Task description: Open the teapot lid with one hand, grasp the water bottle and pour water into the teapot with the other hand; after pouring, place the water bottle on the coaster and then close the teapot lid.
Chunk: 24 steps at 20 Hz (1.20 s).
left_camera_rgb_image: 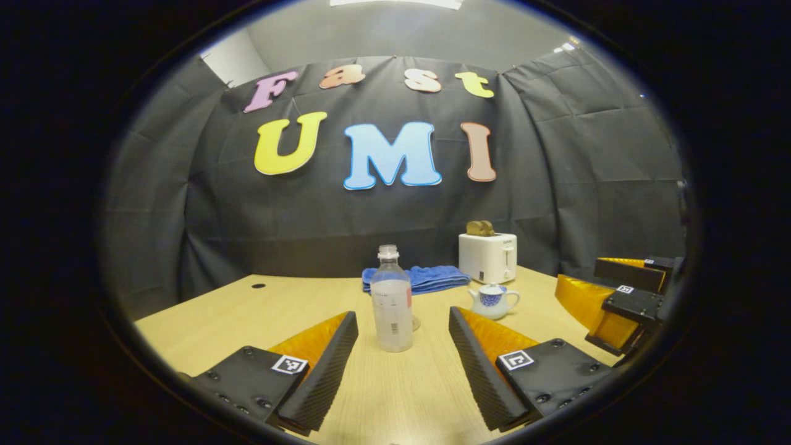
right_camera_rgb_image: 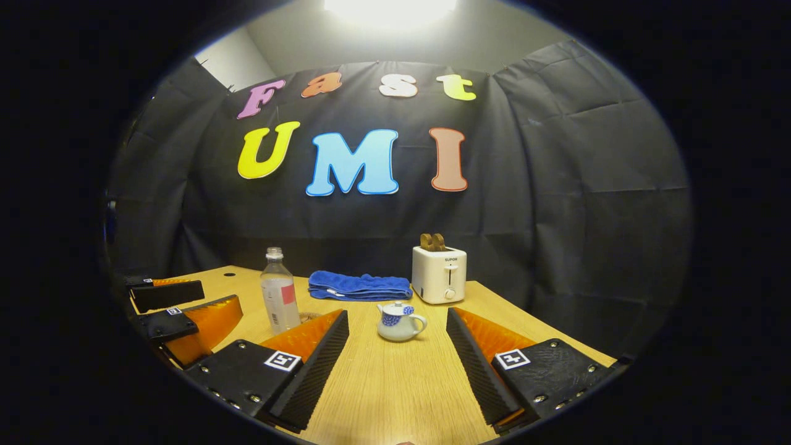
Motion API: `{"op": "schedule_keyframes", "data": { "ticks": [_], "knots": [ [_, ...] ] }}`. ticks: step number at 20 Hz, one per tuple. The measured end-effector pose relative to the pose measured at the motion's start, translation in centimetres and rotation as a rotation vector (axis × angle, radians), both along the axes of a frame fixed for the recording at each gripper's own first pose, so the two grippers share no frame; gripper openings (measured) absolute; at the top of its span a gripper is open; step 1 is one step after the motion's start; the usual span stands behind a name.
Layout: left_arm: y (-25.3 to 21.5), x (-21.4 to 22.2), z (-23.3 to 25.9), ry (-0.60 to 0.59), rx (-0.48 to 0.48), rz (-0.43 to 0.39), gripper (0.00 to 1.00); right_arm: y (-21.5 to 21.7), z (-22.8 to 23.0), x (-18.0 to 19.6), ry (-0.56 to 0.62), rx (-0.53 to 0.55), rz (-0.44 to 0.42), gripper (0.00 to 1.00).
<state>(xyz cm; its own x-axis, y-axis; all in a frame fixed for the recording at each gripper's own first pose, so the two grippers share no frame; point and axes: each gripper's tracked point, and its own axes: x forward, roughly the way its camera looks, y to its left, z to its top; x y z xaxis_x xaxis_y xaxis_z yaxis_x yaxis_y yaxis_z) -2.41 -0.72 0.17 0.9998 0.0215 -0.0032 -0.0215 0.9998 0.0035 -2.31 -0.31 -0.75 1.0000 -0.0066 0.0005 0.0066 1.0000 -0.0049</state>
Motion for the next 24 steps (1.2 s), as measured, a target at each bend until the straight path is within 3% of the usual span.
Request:
{"op": "schedule_keyframes", "data": {
  "ticks": [5, 13, 24],
  "knots": [
    [0.5, 3.7, -0.5, 0.008, 0.021, -0.029, 1.00, 0.1, 1.3, 3.6, 0.010, 0.007, 0.013, 0.98],
    [2.0, 10.3, -3.2, 0.062, 0.019, -0.045, 1.00, 1.9, 0.6, 12.7, 0.052, 0.021, 0.037, 0.98],
    [1.4, 16.8, -5.6, 0.094, 0.059, -0.117, 1.00, 2.0, -1.7, 22.8, 0.072, -0.005, -0.012, 0.98]
  ]
}}
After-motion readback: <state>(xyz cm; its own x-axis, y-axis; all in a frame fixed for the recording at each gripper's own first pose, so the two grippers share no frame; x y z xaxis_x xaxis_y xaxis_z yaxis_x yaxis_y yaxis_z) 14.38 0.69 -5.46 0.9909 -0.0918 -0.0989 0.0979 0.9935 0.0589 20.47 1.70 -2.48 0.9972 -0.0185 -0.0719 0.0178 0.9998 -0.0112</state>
